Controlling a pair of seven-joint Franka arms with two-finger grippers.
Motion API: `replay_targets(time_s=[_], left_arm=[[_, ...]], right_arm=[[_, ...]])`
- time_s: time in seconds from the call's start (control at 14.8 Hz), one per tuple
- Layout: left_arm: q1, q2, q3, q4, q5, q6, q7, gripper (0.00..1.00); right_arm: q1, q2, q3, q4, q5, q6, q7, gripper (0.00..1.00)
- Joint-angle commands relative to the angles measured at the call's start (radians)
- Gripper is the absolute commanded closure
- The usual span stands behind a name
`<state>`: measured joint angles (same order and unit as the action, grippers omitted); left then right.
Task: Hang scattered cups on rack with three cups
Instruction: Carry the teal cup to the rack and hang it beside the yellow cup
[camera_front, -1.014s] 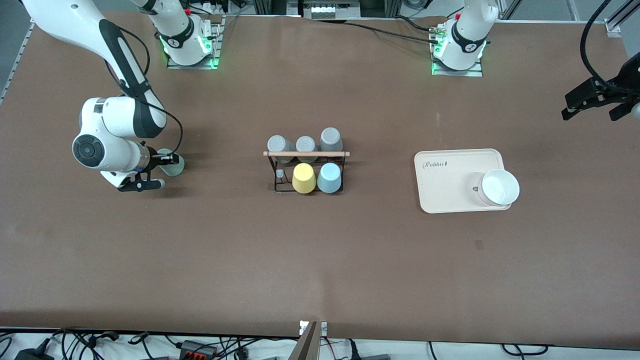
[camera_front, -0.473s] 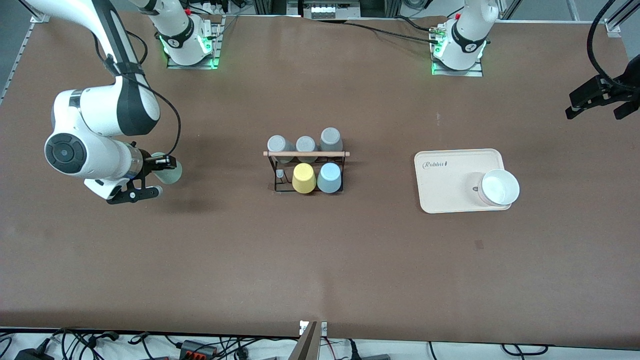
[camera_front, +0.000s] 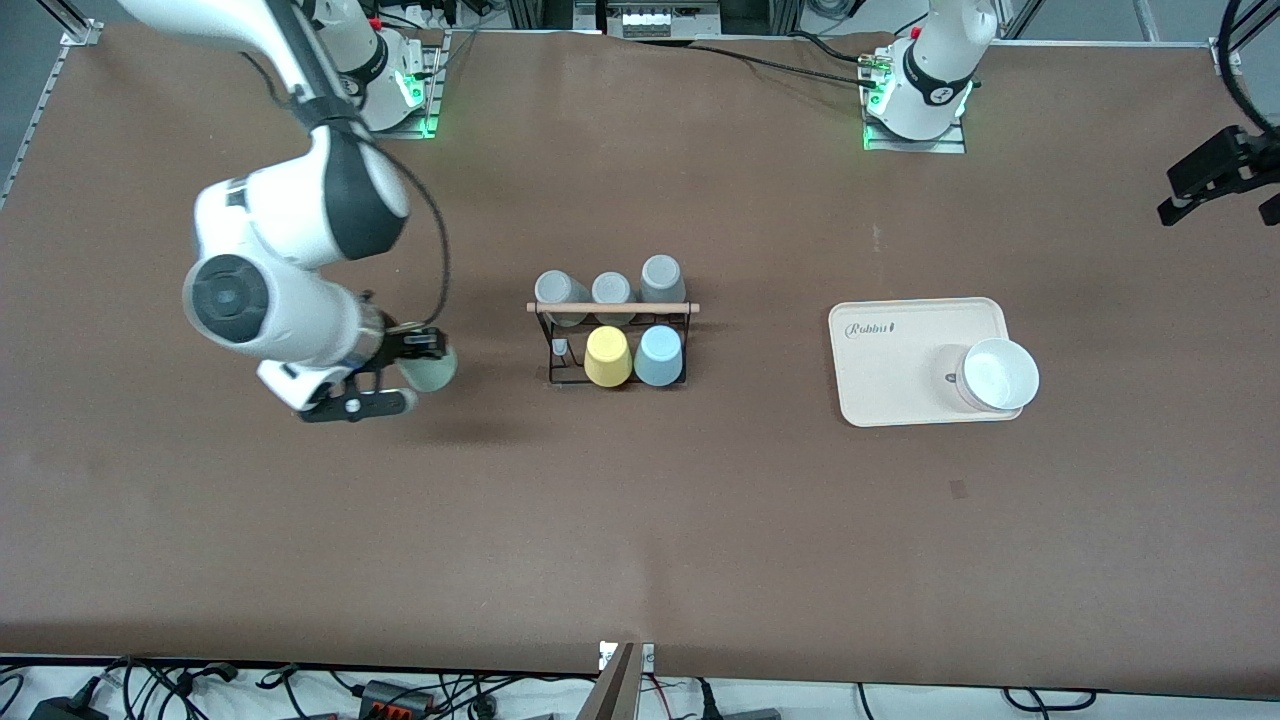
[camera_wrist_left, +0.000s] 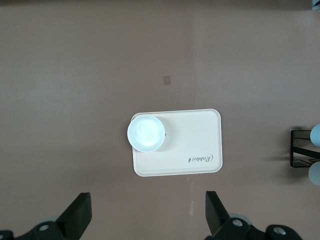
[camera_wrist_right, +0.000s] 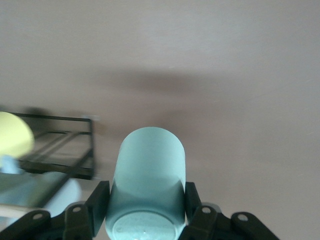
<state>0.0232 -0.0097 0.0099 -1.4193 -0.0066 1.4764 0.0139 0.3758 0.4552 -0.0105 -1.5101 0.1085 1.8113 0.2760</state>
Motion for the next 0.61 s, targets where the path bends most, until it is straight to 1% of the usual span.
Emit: replay_targets(time_s=[0.0,0.14,0.34,0.54], left_arm=[[0.003,0.007,0.002,0.023,-0.007,-0.028,0.008,0.00],[0.024,0.013,0.002,0.020,-0.010,-0.033,0.008,0.00],[0.024,0.014,0.002,0.020,-0.010,-0.036,0.006,0.00],[0.026,0.016,0.002,0.025,-0.052,-0.033,0.000,0.00]], right_arm=[[0.080,0.031,-0.009,0.085,0.003,-0.029,0.161,0.82],[0.120,0.042,-0.009,0.106,0.005,-0.026,0.242,0.82],[0.158,0.057,-0.008,0.135,0.006,-0.015,0.325,0.82],[0.186,0.080,-0.008,0.156,0.010,0.000,0.385,0.82]])
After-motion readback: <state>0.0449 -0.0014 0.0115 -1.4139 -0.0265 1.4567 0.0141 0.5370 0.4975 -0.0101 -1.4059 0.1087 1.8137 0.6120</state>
